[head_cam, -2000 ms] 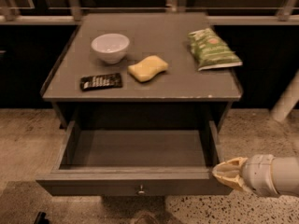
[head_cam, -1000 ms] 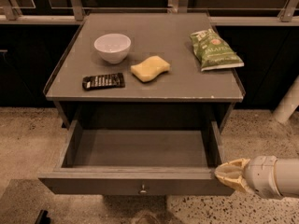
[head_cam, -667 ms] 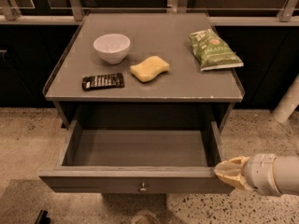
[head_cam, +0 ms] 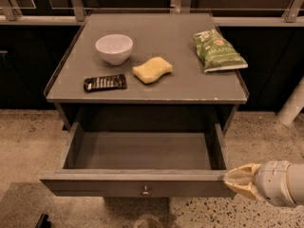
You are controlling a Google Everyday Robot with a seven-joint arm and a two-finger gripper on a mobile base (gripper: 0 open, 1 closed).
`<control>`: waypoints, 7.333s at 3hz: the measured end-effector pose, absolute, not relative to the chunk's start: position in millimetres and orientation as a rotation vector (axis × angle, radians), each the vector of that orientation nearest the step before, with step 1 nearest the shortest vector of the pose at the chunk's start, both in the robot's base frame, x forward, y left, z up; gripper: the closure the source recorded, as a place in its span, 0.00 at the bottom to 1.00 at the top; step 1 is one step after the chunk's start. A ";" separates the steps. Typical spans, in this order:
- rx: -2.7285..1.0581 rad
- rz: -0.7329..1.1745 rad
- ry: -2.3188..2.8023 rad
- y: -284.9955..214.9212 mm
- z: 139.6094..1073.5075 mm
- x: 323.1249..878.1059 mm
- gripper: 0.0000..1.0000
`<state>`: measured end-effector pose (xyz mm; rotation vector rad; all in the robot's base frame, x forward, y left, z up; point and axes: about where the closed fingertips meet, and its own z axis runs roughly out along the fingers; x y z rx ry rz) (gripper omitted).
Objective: Close top drawer
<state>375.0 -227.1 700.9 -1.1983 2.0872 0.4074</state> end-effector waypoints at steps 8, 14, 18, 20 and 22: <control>-1.081 0.544 1.925 -189.0 648.8 477.1 1.00; -1.000 0.323 1.838 -190.4 642.5 546.8 1.00; -0.993 0.321 1.910 -208.7 642.6 526.4 0.83; -0.993 0.320 1.910 -208.6 642.7 526.3 0.36; -0.939 0.190 1.998 -216.7 678.8 457.0 0.00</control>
Offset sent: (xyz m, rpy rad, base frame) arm 0.0116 0.0123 -0.0908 0.1125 0.1368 -0.0400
